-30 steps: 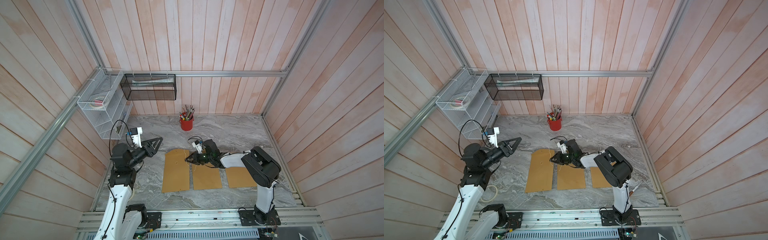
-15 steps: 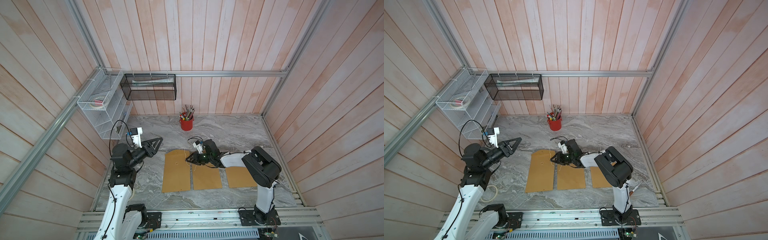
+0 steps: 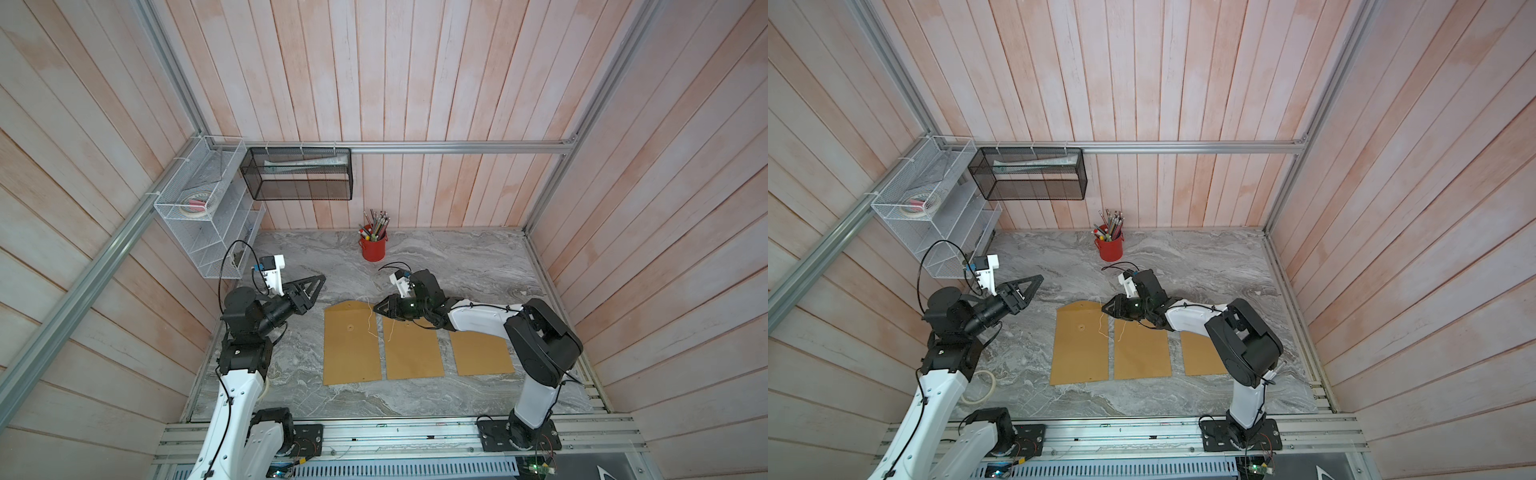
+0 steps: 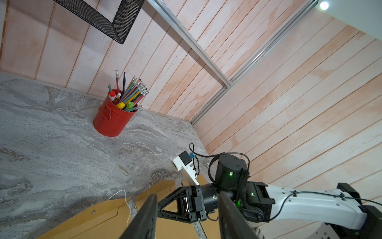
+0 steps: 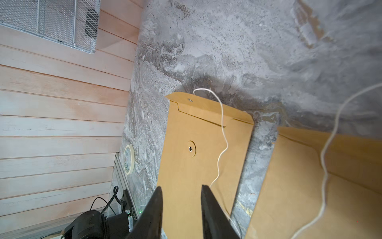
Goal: Open the file bag
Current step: Place the file bag at the center of the board, then pick up the file bag from the center of the board.
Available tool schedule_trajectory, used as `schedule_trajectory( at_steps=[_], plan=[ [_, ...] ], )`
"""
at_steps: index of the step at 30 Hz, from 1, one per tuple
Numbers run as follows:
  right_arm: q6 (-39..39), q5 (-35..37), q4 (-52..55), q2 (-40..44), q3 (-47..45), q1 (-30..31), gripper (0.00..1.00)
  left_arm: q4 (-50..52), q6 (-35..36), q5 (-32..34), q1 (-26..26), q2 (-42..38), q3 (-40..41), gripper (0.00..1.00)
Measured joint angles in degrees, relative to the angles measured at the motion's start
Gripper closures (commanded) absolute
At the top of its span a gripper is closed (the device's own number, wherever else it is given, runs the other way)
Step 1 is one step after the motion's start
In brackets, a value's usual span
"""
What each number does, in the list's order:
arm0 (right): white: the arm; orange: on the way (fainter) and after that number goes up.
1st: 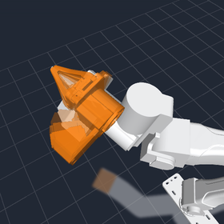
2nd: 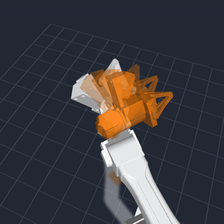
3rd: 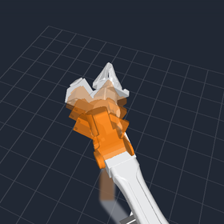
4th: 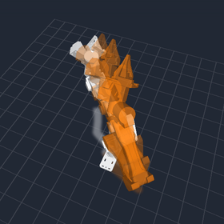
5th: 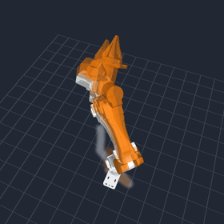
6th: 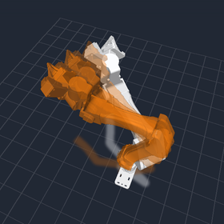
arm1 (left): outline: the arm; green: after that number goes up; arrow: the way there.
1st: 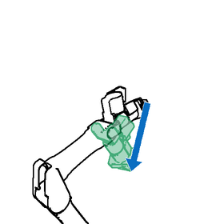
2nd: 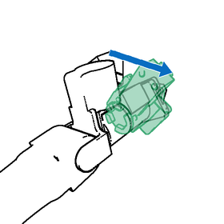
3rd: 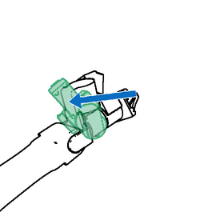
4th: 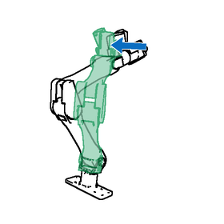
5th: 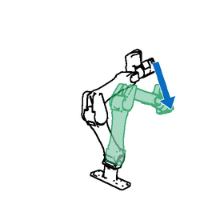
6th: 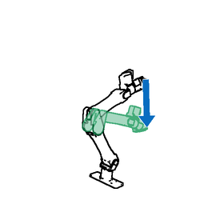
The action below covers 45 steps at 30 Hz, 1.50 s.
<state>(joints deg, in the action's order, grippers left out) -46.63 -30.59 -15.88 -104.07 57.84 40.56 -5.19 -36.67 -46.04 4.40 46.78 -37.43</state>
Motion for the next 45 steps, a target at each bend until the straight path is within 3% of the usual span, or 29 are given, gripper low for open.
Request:
schedule_trajectory(
  at_steps=[6, 12, 20, 29, 31, 37, 45],
  plan=[
    [0.66, 2.64, 2.78, 3.98, -0.22, -0.33, 0.67, -0.26, -0.48, -0.17, 0.0, 0.02, 0.07, 0.5],
    [2.43, 6.27, 7.39, 14.14, -3.02, -4.68, 0.67, -0.5, -1.88, 0.81, -2.23, 0.83, 0.61, 0.49],
    [6.05, 12.02, 17.9, 26.36, -9.86, -17.57, 0.59, 1.53, -2.16, 13.33, -22.34, 5.84, 0.59, 0.4],
    [11.39, 15.37, 27.91, 34.53, -14.38, -32.02, 0.48, 1.33, -4.22, 26.88, -42.62, 23.65, -5.27, 0.29],
    [12.55, 15.34, 29.14, 35.67, -15.15, -35.67, 0.41, 0.66, -4.74, 28.72, -46.03, 27.76, -7.76, 0.29],
    [16.13, 15.52, 31.8, 36.59, -16.5, -44.04, 0.34, -0.37, -6.51, 31.58, -50.69, 37.64, -14.58, 0.28],
    [18.75, 15.5, 32.59, 36.52, -18.82, -51.76, 0.34, -0.63, -8.92, 33.07, -54.42, 49.35, -23.74, 0.28]
  ],
)
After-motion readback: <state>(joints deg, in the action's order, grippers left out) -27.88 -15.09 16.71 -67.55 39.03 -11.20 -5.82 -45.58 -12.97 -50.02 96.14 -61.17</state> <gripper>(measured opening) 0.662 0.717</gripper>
